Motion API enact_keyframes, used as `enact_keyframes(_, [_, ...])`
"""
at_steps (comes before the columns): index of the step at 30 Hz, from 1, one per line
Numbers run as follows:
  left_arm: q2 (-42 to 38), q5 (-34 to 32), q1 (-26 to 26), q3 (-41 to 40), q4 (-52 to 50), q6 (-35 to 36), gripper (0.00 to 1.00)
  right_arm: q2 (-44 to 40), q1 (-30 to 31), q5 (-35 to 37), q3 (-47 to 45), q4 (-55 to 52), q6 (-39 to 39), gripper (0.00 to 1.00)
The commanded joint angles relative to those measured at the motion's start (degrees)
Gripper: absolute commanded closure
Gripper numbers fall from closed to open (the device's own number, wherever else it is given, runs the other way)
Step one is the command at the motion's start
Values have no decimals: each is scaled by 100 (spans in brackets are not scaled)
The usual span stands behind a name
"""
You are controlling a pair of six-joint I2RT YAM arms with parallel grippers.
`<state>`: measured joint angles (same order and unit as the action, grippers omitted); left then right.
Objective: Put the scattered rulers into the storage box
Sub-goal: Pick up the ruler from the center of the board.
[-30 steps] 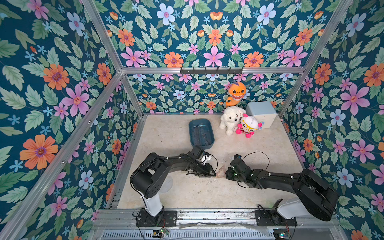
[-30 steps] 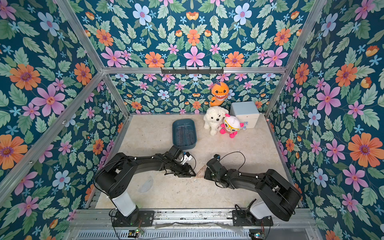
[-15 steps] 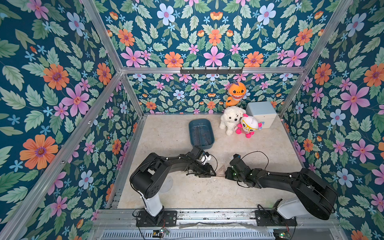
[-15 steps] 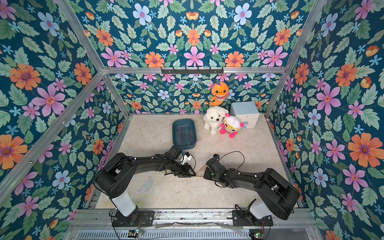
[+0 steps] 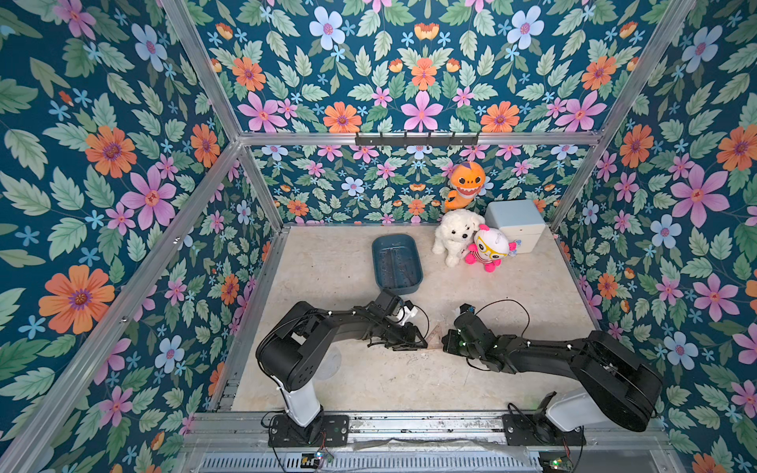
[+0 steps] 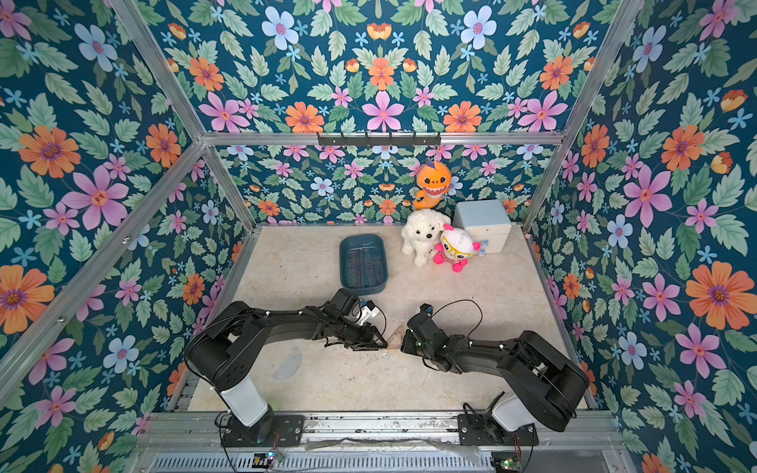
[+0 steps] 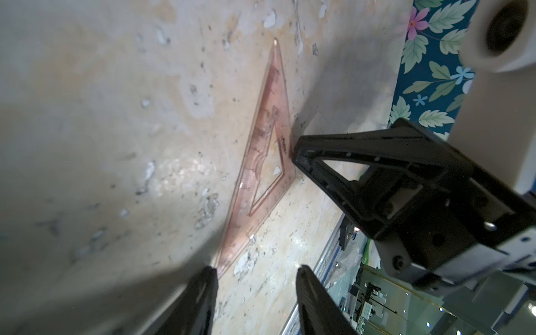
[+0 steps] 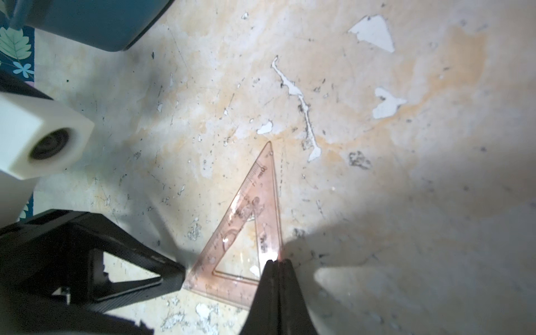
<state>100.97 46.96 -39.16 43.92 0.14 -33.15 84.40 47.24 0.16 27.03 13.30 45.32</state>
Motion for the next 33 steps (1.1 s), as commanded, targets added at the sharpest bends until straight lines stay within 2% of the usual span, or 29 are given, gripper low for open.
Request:
enact_keyframes(1, [121,-706,-11,-102,-683,-34,49,37,4,-23,-65,-295,45,94])
enact_keyframes(9, [249,-578,-22,-58,-646,44,50,184,-18,-130,178,-260,-59,94])
enact_keyframes(17, [239,-622,-22,-14,-657,69,50,-228,-255,-191,311,-417,-230,93])
enact_keyframes(33, [160,-901,-4,138,-908,142,50,332,-268,-523,576,-14,-275,93])
